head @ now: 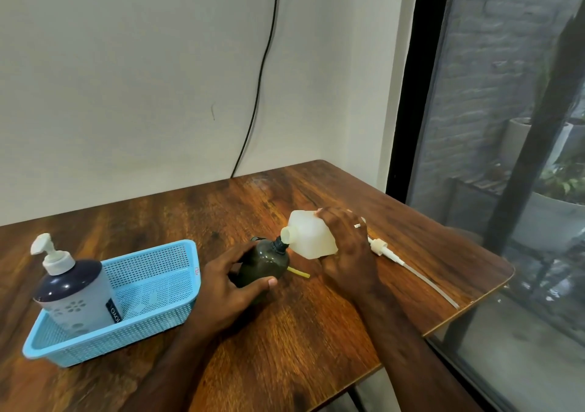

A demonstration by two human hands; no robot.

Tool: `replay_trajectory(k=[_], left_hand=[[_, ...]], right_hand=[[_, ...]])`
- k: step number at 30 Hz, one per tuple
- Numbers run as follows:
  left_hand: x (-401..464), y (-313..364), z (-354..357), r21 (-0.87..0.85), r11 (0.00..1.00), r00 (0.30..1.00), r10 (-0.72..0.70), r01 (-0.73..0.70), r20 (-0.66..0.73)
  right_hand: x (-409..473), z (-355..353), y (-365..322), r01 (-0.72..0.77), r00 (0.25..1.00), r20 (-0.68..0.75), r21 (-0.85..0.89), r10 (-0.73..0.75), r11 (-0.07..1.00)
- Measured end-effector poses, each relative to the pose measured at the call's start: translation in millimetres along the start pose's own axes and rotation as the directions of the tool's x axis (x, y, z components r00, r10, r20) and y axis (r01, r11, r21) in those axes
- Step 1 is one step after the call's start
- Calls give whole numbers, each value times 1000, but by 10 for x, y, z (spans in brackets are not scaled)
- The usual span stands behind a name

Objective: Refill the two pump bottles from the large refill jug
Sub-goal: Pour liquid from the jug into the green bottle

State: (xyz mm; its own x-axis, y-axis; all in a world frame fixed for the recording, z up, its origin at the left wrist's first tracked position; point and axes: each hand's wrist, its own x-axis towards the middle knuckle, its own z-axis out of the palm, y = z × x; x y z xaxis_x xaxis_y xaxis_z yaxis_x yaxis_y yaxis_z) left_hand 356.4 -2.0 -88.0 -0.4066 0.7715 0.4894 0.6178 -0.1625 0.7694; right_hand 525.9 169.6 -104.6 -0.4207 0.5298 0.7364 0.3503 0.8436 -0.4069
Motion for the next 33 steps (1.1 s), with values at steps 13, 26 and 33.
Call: replay_trajectory(k=[13, 26, 33], left_hand=[[1, 61, 5, 17, 1000, 1000, -10, 9, 10], [7, 67, 4, 5, 999, 999, -44, 44, 3], [16, 55, 13, 12, 998, 998, -63, 63, 22]], right_hand=[[24, 13, -1, -1, 1000, -1, -18, 1, 1000], [43, 35, 24, 2, 1000, -2, -46, -2, 999], [53, 34, 29, 4, 1000, -18, -69, -6, 998]])
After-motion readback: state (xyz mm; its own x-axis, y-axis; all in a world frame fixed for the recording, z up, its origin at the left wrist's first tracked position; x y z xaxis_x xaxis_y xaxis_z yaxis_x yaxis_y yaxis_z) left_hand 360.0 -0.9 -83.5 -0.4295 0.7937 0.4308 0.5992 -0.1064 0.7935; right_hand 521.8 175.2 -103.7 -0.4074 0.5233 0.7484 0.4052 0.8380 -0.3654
